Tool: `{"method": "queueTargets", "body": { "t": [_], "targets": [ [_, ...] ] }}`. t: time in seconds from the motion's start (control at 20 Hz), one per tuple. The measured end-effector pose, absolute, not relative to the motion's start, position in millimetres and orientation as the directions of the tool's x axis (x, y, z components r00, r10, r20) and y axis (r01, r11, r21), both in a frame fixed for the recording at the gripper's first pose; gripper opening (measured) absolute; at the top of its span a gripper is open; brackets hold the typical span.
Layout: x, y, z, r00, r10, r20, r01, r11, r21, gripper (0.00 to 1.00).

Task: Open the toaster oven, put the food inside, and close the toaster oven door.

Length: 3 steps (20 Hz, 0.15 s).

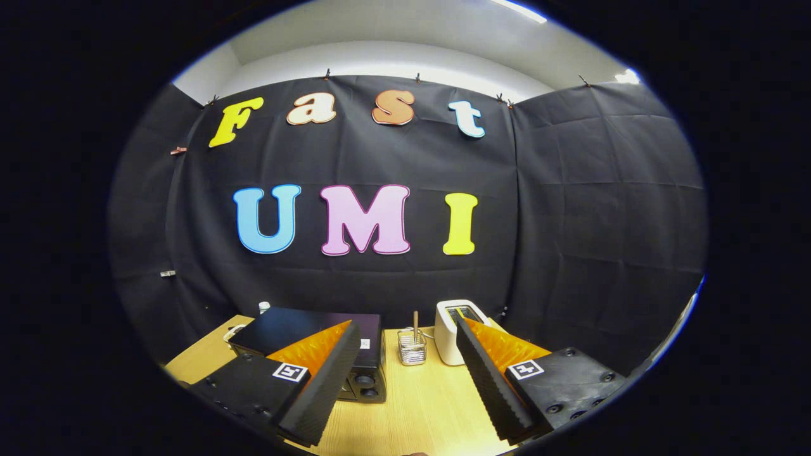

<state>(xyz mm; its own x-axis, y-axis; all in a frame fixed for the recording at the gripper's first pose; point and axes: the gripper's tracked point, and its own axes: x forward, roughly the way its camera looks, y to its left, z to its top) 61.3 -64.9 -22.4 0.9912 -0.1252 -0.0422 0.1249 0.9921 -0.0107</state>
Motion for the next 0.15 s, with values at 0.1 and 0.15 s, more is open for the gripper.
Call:
{"method": "queueTargets", "body": {
  "t": [0.1, 0.15],
  "targets": [
    [64.8, -59.5, -21.9, 0.993, -0.112, -0.047, 0.112, 0.994, 0.002, 0.98],
    [65.9, -57.3, -21.3, 0.993, -0.105, -0.049, 0.106, 0.994, 0.009, 0.98]
  ]
}}
